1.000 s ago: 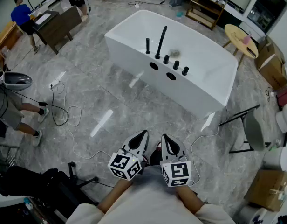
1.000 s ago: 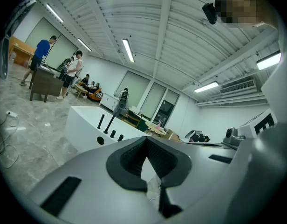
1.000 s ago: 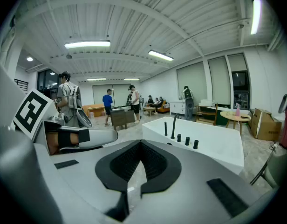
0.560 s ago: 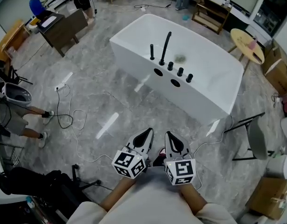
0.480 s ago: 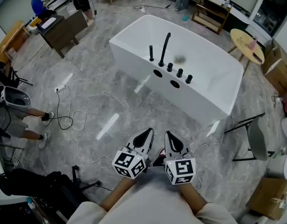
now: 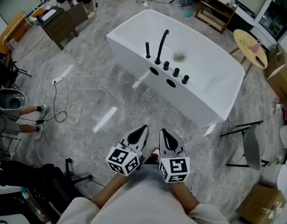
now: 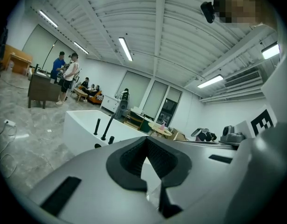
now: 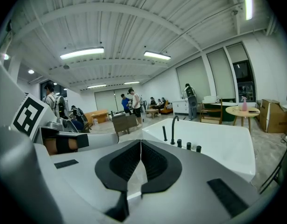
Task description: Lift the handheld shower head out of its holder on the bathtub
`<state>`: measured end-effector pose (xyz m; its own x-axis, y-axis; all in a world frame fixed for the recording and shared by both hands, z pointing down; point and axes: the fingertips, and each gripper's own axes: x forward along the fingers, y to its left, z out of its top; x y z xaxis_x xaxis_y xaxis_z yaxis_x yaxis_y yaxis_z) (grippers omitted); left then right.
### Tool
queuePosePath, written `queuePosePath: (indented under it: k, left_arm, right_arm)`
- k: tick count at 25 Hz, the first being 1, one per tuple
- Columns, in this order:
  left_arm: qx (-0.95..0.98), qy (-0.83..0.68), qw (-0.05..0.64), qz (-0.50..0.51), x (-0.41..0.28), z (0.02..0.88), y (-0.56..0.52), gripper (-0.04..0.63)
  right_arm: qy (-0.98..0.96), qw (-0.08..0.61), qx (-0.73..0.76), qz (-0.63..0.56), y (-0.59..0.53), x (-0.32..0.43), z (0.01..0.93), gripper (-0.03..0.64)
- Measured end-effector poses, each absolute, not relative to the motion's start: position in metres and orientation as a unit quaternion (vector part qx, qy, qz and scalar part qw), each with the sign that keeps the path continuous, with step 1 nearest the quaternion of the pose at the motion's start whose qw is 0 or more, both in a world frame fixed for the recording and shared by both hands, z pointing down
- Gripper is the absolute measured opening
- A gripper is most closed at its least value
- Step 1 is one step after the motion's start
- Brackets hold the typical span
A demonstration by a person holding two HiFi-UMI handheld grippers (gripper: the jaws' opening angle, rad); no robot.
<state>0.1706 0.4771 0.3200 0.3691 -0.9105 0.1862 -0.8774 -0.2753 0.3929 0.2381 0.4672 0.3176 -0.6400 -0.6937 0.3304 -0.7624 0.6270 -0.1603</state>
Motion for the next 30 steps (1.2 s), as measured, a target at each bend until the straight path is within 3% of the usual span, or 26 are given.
queuePosePath:
  k: [13,30]
  left_arm:
    - [0.782,-0.579,0.229,-0.033,0.153,0.334,0.453,0.005]
    - [0.82,-0.524,0.23,-0.035,0.07,0.326,0.311,0.005]
  right_arm:
    - [-0.905,0.131,0.373,0.158,0.438,0.211,0.335,0.018]
    - [-0.9,0.146,0.39,0.126,0.314,0.113,0.318,0.018]
